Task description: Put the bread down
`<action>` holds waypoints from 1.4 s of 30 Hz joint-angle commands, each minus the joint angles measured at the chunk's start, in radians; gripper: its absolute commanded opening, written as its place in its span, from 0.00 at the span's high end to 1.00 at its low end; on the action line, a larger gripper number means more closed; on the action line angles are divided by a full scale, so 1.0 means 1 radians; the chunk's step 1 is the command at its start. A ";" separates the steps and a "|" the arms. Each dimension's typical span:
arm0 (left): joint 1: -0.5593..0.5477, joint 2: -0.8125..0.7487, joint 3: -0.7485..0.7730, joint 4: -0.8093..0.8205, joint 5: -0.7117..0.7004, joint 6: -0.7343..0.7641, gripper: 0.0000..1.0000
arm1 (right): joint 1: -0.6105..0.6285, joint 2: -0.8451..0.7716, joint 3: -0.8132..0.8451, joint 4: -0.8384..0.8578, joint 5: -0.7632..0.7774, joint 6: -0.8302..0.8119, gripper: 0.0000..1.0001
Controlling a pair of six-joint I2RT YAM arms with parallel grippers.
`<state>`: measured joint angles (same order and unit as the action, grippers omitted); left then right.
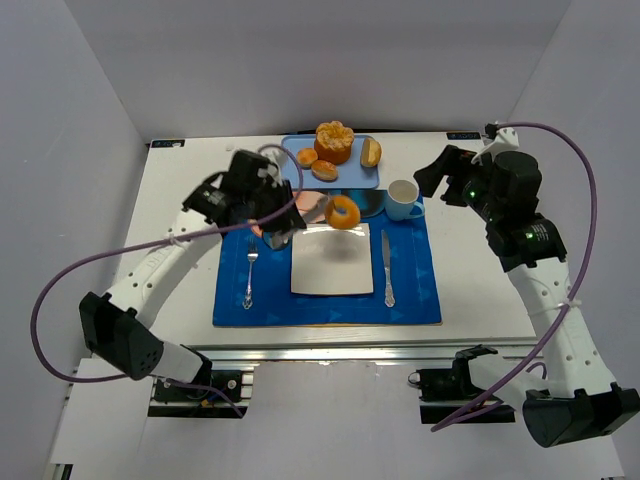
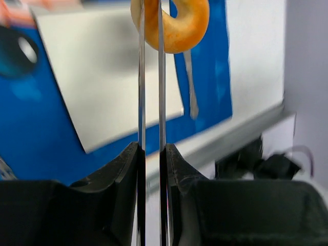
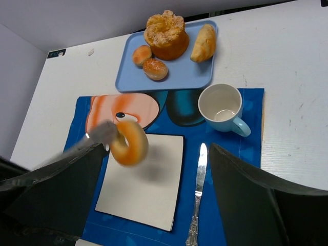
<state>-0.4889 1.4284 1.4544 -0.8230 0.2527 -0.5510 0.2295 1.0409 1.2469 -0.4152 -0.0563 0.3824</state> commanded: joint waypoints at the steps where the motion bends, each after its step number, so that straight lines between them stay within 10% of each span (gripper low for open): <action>1: -0.077 -0.075 -0.100 0.028 -0.026 -0.076 1.00 | 0.001 -0.015 -0.015 -0.016 -0.004 0.006 0.11; 13: -0.195 -0.100 -0.312 0.113 -0.107 -0.124 1.00 | 0.002 -0.025 -0.041 -0.016 -0.010 0.015 0.11; 19: -0.200 -0.072 -0.281 0.059 -0.116 -0.095 0.59 | 0.002 -0.027 -0.044 -0.017 -0.007 0.016 0.11; 26: -0.200 -0.056 -0.206 -0.016 -0.145 -0.081 0.46 | 0.002 -0.019 -0.050 -0.004 -0.011 0.021 0.11; 42: -0.107 0.137 0.142 -0.097 -0.300 -0.128 0.51 | 0.002 0.067 -0.017 0.050 -0.005 0.045 0.11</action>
<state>-0.6563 1.5009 1.5215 -0.9432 -0.0116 -0.6521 0.2295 1.0901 1.1957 -0.4206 -0.0574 0.4145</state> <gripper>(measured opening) 0.493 0.895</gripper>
